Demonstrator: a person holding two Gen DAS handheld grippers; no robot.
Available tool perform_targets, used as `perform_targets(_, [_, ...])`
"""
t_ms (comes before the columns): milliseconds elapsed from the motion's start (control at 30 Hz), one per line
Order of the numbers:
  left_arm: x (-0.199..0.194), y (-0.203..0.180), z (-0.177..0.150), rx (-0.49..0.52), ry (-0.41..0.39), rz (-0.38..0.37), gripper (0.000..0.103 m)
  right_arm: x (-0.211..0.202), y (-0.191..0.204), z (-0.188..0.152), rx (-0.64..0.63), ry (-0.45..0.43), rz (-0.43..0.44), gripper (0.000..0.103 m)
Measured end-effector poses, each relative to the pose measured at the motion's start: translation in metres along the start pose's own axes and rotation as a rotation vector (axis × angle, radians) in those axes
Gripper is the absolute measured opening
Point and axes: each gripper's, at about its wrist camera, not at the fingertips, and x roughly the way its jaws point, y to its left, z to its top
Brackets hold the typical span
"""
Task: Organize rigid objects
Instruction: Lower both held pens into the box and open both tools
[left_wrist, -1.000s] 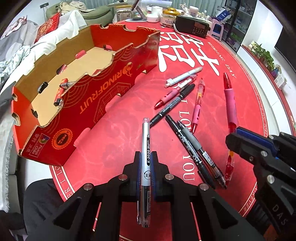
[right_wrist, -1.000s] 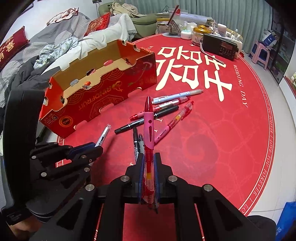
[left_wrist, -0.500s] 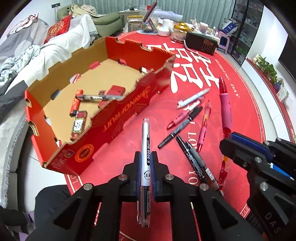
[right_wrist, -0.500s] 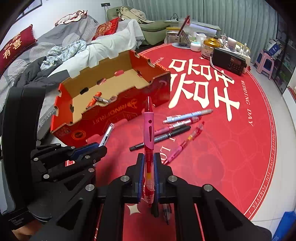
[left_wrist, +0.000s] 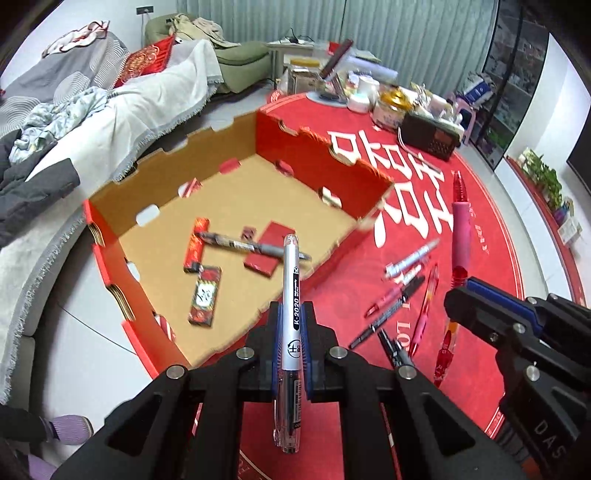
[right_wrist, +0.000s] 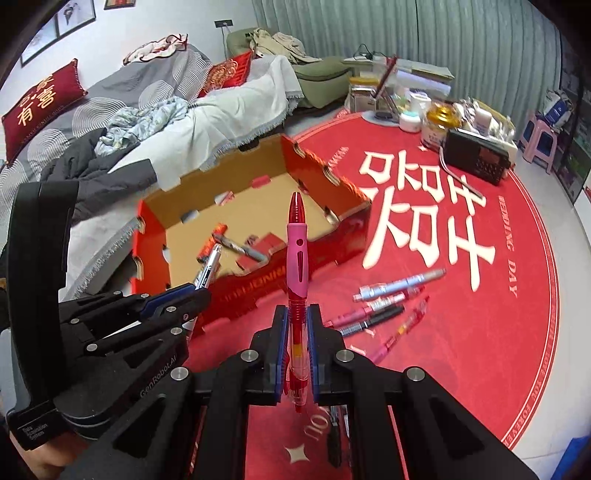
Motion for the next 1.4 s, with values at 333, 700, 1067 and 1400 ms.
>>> perform_targets(333, [0.005,0.021,0.013,-0.041,-0.007,0.018,0.009,0.01,0.025,0.025,-0.048,-0.005,0.024,0.012])
perform_targets(700, [0.018,0.043,0.028,-0.077,-0.001,0.038,0.009,0.033,0.038,0.048,-0.063,0.009,0.053,0.012])
perform_targets(1067, [0.028,0.062,0.053,-0.11,-0.004,0.05,0.009,0.058,0.042,0.073,-0.053,0.024,0.069,0.012])
perform_targets(1400, [0.043,0.072,0.067,-0.125,0.019,0.053,0.009,0.073,0.044,0.086,-0.055,0.033,0.074,0.012])
